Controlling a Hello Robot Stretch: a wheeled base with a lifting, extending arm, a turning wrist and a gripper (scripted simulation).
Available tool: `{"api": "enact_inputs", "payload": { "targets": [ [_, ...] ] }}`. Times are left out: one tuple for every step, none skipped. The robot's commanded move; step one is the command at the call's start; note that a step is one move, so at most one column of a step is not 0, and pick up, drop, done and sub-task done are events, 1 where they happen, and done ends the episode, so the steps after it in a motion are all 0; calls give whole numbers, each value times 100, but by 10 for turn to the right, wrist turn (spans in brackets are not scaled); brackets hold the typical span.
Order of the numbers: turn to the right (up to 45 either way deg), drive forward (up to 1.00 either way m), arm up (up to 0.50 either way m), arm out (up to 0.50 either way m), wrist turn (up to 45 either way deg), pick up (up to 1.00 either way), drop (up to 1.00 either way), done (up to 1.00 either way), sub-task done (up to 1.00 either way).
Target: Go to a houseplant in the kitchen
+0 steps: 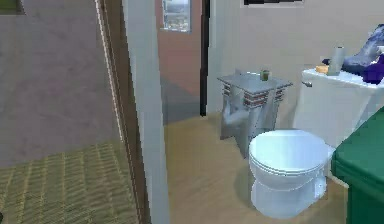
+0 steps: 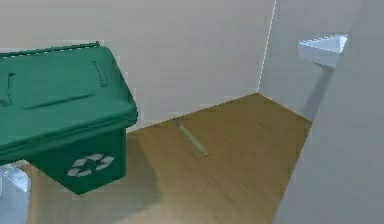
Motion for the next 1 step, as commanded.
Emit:
{"api": "enact_inputs", "payload": {
  "targets": [
    [150, 0, 0, 0, 0, 0, 0, 0, 0]
  ]
}}
